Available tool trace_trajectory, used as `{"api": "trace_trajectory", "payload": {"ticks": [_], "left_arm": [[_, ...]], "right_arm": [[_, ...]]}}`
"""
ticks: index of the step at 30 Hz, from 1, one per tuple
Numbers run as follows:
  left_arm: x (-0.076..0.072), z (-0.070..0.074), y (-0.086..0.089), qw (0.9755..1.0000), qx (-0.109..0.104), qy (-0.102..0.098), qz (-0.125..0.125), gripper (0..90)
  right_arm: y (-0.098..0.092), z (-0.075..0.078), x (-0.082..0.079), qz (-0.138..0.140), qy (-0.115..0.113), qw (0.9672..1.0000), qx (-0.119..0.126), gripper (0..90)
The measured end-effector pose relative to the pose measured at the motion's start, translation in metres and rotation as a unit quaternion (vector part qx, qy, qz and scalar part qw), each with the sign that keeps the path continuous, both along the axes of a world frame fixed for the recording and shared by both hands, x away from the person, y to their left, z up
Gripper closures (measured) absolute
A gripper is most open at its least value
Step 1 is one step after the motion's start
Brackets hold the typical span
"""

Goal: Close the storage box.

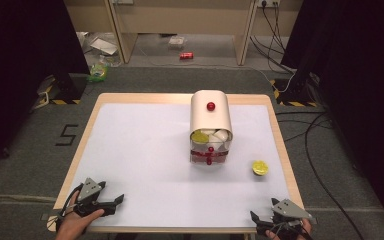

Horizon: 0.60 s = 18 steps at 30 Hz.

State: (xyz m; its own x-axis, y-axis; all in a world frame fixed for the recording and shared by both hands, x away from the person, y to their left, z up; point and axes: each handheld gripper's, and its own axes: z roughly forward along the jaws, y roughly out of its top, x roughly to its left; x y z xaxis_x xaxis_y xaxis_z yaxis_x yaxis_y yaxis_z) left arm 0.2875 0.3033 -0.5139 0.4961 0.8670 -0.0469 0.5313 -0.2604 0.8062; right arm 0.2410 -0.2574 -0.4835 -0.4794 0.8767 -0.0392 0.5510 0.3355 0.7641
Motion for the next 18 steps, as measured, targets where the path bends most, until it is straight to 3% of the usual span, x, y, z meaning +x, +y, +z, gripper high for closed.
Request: {"api": "trace_trajectory", "payload": {"ticks": [18], "left_arm": [[0.0001, 0.0, 0.0002, 1.0, 0.0, 0.0, 0.0, 13.0]], "right_arm": [[-0.0005, -0.0089, -0.0031, 0.01, 0.043, 0.9989, -0.015, 15.6]]}}
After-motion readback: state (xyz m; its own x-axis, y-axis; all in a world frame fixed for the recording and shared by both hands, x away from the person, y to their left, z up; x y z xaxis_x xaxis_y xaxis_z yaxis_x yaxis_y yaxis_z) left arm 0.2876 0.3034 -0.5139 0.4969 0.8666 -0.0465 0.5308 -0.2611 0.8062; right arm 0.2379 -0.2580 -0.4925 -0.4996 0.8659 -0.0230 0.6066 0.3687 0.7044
